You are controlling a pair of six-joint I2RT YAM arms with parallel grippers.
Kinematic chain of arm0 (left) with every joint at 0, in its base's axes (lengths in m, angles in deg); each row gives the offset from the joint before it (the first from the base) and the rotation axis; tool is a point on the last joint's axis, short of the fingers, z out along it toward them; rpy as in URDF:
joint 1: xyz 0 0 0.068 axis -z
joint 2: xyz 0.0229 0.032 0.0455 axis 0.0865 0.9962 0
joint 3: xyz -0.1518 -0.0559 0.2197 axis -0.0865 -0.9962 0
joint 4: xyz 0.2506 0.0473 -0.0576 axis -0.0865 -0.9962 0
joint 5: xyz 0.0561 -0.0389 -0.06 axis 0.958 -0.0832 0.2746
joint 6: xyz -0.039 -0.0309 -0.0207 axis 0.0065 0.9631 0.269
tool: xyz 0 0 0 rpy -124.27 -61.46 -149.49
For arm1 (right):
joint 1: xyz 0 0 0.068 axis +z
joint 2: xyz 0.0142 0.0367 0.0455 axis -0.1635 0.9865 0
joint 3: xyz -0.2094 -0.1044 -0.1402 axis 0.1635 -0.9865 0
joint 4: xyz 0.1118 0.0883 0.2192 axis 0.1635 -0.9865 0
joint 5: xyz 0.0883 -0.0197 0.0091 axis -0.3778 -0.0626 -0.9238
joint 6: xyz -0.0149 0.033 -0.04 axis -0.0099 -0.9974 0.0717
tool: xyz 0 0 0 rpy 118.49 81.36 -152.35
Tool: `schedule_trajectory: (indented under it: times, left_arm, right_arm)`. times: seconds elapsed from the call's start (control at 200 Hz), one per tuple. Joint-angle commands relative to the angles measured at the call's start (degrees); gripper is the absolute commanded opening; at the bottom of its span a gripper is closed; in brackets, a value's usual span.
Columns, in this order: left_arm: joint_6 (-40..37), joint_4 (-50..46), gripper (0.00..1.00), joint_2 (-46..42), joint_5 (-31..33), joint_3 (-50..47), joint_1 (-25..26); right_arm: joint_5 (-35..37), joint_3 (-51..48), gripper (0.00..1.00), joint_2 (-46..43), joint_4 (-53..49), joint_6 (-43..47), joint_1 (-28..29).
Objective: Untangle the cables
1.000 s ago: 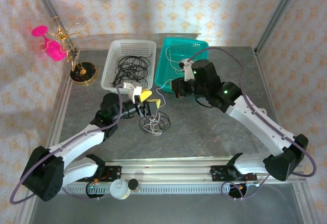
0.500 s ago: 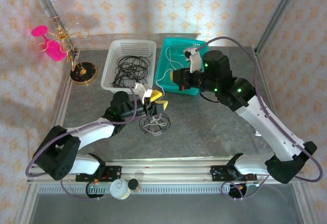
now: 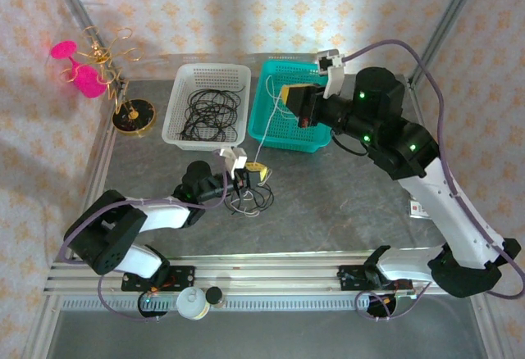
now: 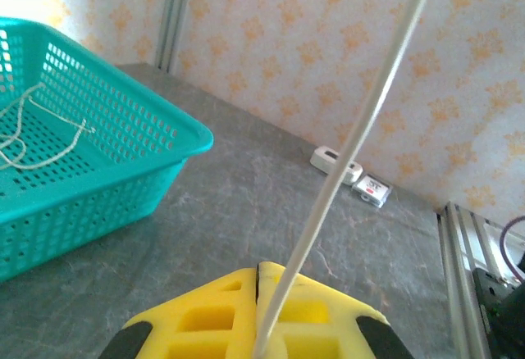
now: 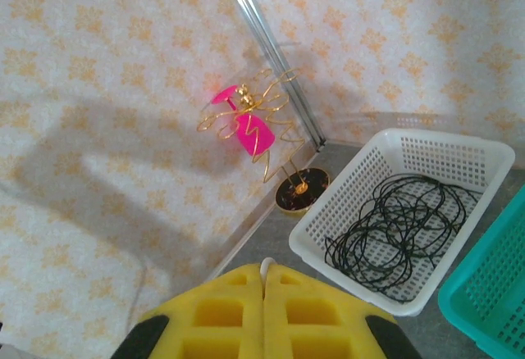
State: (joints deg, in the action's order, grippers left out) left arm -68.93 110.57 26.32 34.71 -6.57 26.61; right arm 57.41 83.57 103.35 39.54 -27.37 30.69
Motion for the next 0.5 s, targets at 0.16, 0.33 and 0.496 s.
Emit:
schedule_trajectory:
  times: [0.16, 0.33, 0.496]
  left_arm:
    - [1.1, 2.6, 0.0, 1.1, 1.9, -2.2, 0.2]
    - [4.3, 4.5, 0.11, -0.3, 0.6, -2.6, 0.3]
    - [5.4, 3.0, 0.21, -3.2, 2.2, -1.3, 0.3]
  right_arm:
    - [6.6, 8.1, 0.0, 0.0, 4.8, 3.2, 0.1]
    - [7.7, 8.7, 0.0, 1.4, 4.2, 4.2, 0.1]
    - [4.9, 7.0, 0.0, 1.7, 6.8, 2.2, 0.1]
